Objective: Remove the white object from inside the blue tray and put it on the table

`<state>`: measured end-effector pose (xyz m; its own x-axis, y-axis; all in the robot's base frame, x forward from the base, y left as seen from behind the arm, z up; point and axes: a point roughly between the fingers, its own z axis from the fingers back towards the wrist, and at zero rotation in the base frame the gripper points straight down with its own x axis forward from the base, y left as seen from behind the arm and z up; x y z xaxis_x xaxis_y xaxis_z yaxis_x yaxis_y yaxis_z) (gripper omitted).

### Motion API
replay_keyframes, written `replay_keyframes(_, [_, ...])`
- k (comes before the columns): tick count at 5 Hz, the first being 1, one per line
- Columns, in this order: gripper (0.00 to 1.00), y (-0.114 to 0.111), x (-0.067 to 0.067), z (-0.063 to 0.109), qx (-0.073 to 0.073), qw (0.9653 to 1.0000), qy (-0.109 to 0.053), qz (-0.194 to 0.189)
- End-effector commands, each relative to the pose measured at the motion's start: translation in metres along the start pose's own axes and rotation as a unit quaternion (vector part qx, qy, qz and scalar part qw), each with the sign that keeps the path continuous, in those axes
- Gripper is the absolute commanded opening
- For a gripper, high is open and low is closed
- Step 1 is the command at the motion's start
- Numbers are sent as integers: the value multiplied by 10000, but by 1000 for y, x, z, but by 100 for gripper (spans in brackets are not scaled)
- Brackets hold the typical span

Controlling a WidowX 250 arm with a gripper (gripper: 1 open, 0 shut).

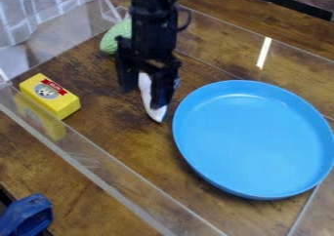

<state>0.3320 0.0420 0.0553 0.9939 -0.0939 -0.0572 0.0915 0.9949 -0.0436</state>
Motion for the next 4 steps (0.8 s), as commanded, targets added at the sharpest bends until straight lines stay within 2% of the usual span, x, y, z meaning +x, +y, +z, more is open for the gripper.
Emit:
replay_keyframes(1, [100,12,12,19,33,9994,-326,138])
replay_keyframes(2, [100,18,16,25,19,9992,-351,194])
replay_keyframes(4, [100,24,14,-4,24,9977,-357,573])
